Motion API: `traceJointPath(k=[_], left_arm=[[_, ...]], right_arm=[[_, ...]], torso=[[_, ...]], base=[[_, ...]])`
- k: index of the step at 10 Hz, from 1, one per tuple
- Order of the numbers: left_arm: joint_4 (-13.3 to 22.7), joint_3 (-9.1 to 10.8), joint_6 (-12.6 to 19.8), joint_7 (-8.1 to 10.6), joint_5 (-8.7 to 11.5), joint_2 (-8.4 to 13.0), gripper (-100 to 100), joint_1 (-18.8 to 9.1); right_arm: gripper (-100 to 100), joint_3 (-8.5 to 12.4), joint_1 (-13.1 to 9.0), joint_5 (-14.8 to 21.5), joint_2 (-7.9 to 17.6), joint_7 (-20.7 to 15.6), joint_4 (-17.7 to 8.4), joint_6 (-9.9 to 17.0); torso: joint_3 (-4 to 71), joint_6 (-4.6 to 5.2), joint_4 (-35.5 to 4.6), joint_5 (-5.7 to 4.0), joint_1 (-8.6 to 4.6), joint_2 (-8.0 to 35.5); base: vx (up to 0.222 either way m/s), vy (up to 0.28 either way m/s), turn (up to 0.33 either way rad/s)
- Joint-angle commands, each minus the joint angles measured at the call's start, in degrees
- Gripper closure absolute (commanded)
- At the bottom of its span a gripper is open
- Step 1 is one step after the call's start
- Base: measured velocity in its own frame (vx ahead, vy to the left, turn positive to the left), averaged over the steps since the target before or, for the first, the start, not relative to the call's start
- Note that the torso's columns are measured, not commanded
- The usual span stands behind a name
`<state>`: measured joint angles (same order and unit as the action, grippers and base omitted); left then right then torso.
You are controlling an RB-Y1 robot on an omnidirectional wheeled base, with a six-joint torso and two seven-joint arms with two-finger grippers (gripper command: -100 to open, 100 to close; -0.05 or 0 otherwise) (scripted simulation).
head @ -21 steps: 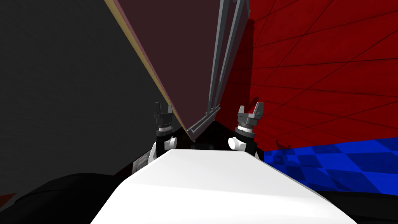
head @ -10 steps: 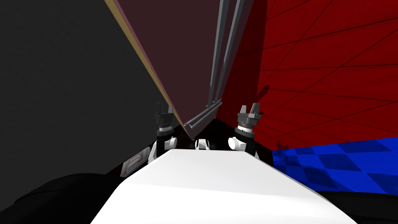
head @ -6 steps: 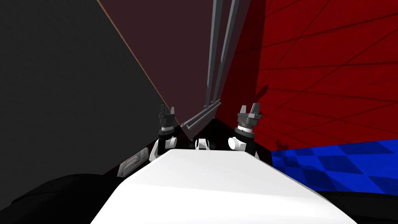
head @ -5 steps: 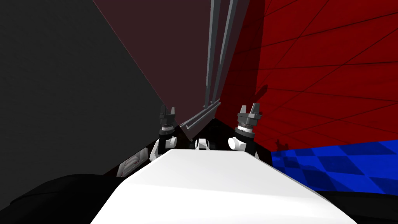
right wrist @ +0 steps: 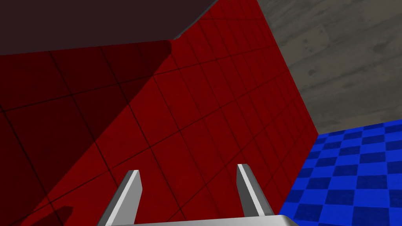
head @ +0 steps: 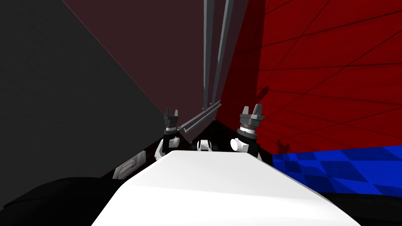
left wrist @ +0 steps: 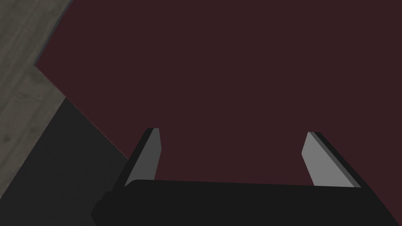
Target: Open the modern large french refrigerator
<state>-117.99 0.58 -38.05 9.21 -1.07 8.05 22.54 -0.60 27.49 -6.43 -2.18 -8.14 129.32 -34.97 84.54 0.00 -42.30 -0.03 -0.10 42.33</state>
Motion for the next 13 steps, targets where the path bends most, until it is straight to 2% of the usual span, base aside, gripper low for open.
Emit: traceJointPath(k=[1, 2, 5, 6, 8, 9, 11, 12, 13], left_arm=[[4.65, 0.45, -1.77, 1.22, 2.13, 0.54, -100, -1.81], [4.93, 0.45, -1.77, 1.22, 2.13, 0.54, -100, -1.81], [10.40, 0.89, -3.81, 2.59, 4.67, 0.65, -100, -4.20], [11.22, 0.89, -3.81, 2.59, 4.67, 0.65, -100, -4.20], [14.98, 1.20, -5.20, 3.53, 6.45, 0.51, -100, -5.89], [15.71, 1.20, -5.20, 3.53, 6.45, 0.51, -100, -5.89], [19.60, 1.51, -6.60, 4.50, 8.27, 0.28, -100, -7.63], [20.36, 1.51, -6.60, 4.50, 8.27, 0.28, -100, -7.63], [22.73, 1.66, -7.30, 4.98, 9.19, 0.14, -100, -8.50]], right_arm=[[0, 0.00, 0.00, 0.00, 0.00, 0.00, 0.00, 0.00], [0, 0.00, 0.01, 0.00, 0.00, 0.00, 0.00, 0.00], [0, 0.00, 0.00, 0.00, 0.00, 0.00, 0.00, 0.00], [0, 0.00, 0.00, 0.00, 0.00, 0.00, 0.00, 0.00], [0, 0.01, 0.00, 0.00, 0.01, 0.00, 0.00, 0.00], [0, 0.00, 0.00, 0.00, 0.00, 0.00, 0.00, 0.00], [0, 0.01, 0.00, 0.00, 0.01, 0.00, 0.00, 0.00], [0, 0.00, 0.00, 0.00, 0.00, 0.00, 0.00, 0.00], [0, 0.01, 0.00, 0.00, 0.01, 0.00, 0.00, 0.00]], torso=[[0.06, 0.00, 0.03, 0.01, 0.05, -0.11], [0.09, -0.01, 0.04, 0.03, 0.09, -0.13], [0.01, 0.00, 0.00, 0.02, 0.06, -0.04], [0.05, 0.00, 0.03, -0.01, -0.03, -0.08], [0.02, 0.00, 0.01, 0.06, 0.20, -0.03], [0.07, 0.00, 0.03, 0.03, 0.08, -0.12], [0.03, 0.06, 0.03, 0.05, 0.13, -0.06], [0.10, 0.04, 0.06, 0.02, 0.03, -0.17], [0.09, 0.00, 0.05, 0.03, 0.12, -0.13]], base=[[0.091, -0.135, -0.005], [0.046, -0.093, 0.003], [0.049, -0.114, -0.005], [0.041, -0.097, 0.003], [0.057, -0.098, -0.006], [0.055, -0.088, 0.001], [0.044, -0.102, 0.000], [0.047, -0.095, -0.008], [0.047, -0.083, -0.005]])
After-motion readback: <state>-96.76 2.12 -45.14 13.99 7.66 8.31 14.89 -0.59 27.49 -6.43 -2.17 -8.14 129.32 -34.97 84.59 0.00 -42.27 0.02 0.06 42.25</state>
